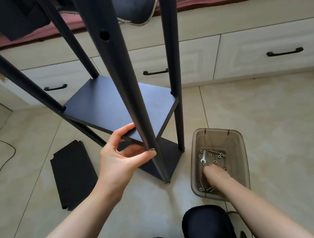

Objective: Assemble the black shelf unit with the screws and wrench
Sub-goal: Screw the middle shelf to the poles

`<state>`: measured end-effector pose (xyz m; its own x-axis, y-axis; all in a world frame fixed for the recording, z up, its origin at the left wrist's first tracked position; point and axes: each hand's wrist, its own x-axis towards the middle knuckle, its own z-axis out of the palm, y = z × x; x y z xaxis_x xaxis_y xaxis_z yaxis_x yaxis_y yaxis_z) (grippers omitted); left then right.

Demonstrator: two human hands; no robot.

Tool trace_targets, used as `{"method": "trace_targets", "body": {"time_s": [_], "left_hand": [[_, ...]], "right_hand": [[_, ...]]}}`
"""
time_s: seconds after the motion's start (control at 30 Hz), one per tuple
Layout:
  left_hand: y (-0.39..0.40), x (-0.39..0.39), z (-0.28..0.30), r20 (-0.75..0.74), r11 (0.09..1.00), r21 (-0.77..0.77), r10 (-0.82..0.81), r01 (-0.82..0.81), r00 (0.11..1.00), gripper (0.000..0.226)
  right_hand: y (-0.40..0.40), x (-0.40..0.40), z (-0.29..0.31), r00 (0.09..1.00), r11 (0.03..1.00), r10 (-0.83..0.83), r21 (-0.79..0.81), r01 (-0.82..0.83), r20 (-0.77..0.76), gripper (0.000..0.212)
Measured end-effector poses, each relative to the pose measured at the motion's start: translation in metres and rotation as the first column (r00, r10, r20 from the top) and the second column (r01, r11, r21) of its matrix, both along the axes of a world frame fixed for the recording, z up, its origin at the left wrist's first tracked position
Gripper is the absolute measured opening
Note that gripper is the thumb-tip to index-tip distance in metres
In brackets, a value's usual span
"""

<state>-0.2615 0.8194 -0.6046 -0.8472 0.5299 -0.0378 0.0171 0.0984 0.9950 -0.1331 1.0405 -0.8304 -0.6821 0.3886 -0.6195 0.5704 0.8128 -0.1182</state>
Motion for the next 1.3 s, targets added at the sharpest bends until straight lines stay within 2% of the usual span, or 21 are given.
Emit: {"method": "trace_targets", "body": {"time_s": [0.2,0.27,0.37,0.47,0.53,0.7,0.87,0.97,1.07,1.1,1.23,1.3], "left_hand": [[0.000,0.001,0.002,0.005,1.000,0.013,0.002,-0.002,1.000,0.070],[0.001,0.002,0.003,0.007,1.000,0.011,0.003,-0.003,1.000,0.070],[0.001,0.003,0.004,0.004,1.000,0.005,0.005,-0.005,1.000,0.070],[0.002,0.004,0.005,0.010,1.000,0.006,0.003,-0.003,1.000,0.070],[0.003,0.005,0.007,0.015,1.000,0.000,0.016,-0.016,1.000,0.070],[0.003,0.004,0.004,0.023,1.000,-0.010,0.030,-0.030,0.999,0.071],[0.003,0.005,0.003,0.018,0.999,-0.017,0.030,-0.030,0.999,0.074],[0.003,0.006,0.004,0.011,0.999,-0.024,0.028,-0.028,1.000,0.072],[0.004,0.006,0.006,0.025,1.000,-0.011,0.029,-0.029,0.999,0.071],[0.004,0.007,0.007,0.029,0.999,-0.007,0.032,-0.032,0.999,0.071],[0.001,0.011,0.007,0.060,0.999,0.002,0.039,-0.039,0.997,0.071],[-0.002,0.014,0.008,0.069,0.999,0.001,0.040,-0.040,0.997,0.072]], "right_hand": [[0.010,0.012,0.010,0.994,0.995,-0.094,-0.032,0.092,-0.062,0.036],[0.013,0.011,0.016,0.979,0.980,-0.179,-0.103,0.169,-0.094,0.034],[0.015,0.009,0.030,0.938,0.927,-0.308,-0.271,0.259,-0.157,0.020],[0.010,0.015,0.055,0.803,0.777,-0.542,-0.514,0.364,-0.250,0.010],[0.007,0.021,0.078,0.697,0.655,-0.666,-0.655,0.376,-0.267,0.010],[-0.013,0.022,0.133,0.559,0.408,-0.798,-0.884,0.227,-0.225,0.014],[-0.046,-0.007,0.176,0.405,0.169,-0.907,-0.981,0.092,-0.118,0.017],[-0.064,-0.031,0.193,0.309,0.199,-0.936,-0.977,0.072,-0.167,0.016],[-0.079,-0.052,0.196,0.229,0.261,-0.947,-0.955,0.144,-0.224,0.019],[-0.083,-0.058,0.196,0.203,0.252,-0.955,-0.955,0.159,-0.218,0.020],[-0.085,-0.077,0.211,0.018,0.016,-1.000,-0.996,0.088,-0.014,0.023],[-0.082,-0.080,0.220,-0.032,-0.027,-0.999,-0.997,0.077,0.025,0.023]]}}
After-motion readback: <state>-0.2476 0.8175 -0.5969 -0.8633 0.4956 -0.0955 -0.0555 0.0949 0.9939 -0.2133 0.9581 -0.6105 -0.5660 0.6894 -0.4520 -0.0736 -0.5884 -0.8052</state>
